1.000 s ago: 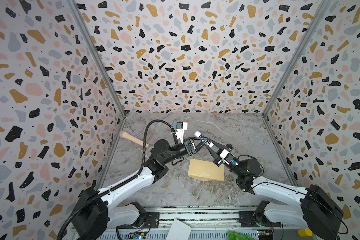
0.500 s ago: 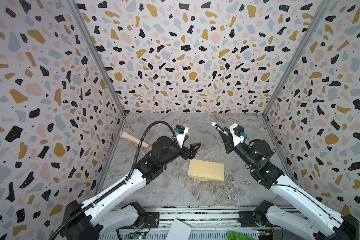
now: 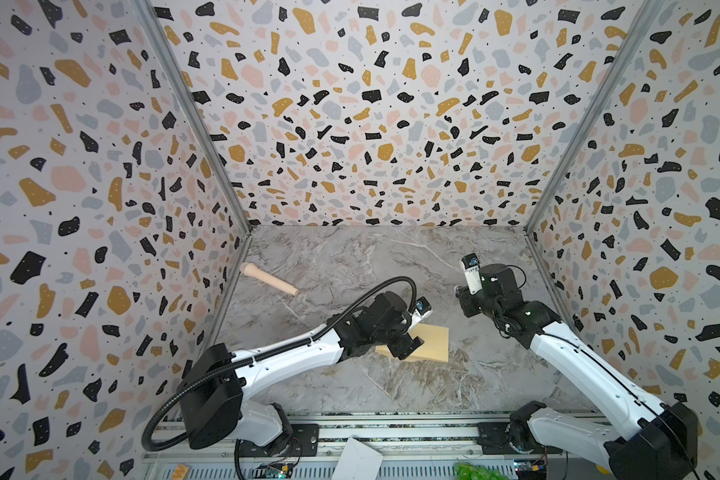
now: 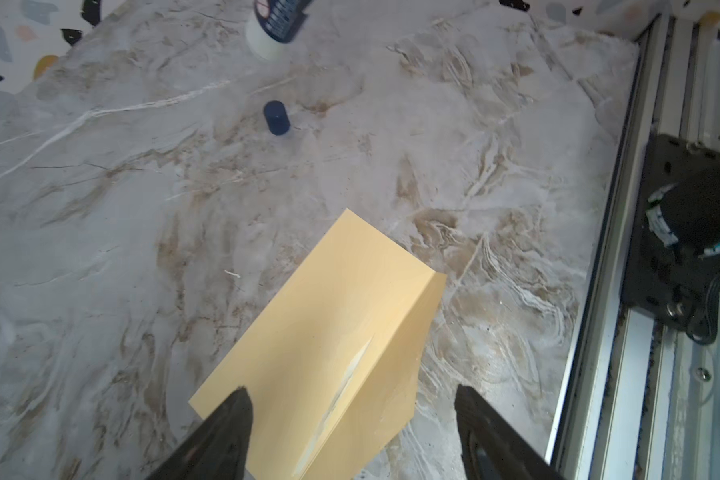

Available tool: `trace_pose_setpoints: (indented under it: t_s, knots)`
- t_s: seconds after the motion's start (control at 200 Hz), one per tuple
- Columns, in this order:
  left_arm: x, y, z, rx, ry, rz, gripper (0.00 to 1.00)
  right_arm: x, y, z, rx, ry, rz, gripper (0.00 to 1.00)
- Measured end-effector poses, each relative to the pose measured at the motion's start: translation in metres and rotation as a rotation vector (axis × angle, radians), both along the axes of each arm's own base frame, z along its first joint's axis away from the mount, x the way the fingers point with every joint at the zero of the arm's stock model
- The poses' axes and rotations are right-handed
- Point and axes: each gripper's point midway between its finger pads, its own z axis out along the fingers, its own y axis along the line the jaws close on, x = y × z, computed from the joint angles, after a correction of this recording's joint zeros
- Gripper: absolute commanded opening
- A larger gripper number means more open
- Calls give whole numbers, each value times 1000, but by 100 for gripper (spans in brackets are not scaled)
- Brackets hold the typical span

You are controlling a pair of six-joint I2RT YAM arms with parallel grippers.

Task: Place the letter into the envelope and seal it
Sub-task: 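Grasp the yellow envelope edge with the left gripper and lift it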

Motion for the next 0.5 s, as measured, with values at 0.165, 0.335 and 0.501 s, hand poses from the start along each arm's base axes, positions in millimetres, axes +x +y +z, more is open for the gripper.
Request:
trace_pose_setpoints:
  t_s: [0.165, 0.335, 0.501]
  knots:
    - [-16, -10, -22, 81, -31, -81, 74, -7, -7, -7, -30, 35, -15, 0]
    - [-21, -11, -58, 204, -27, -115, 65, -12, -11, 2, -8, 18, -16, 0]
    - [-19, -11, -83, 299, -29, -119, 60, -16, -15, 19, 22, -35, -24, 0]
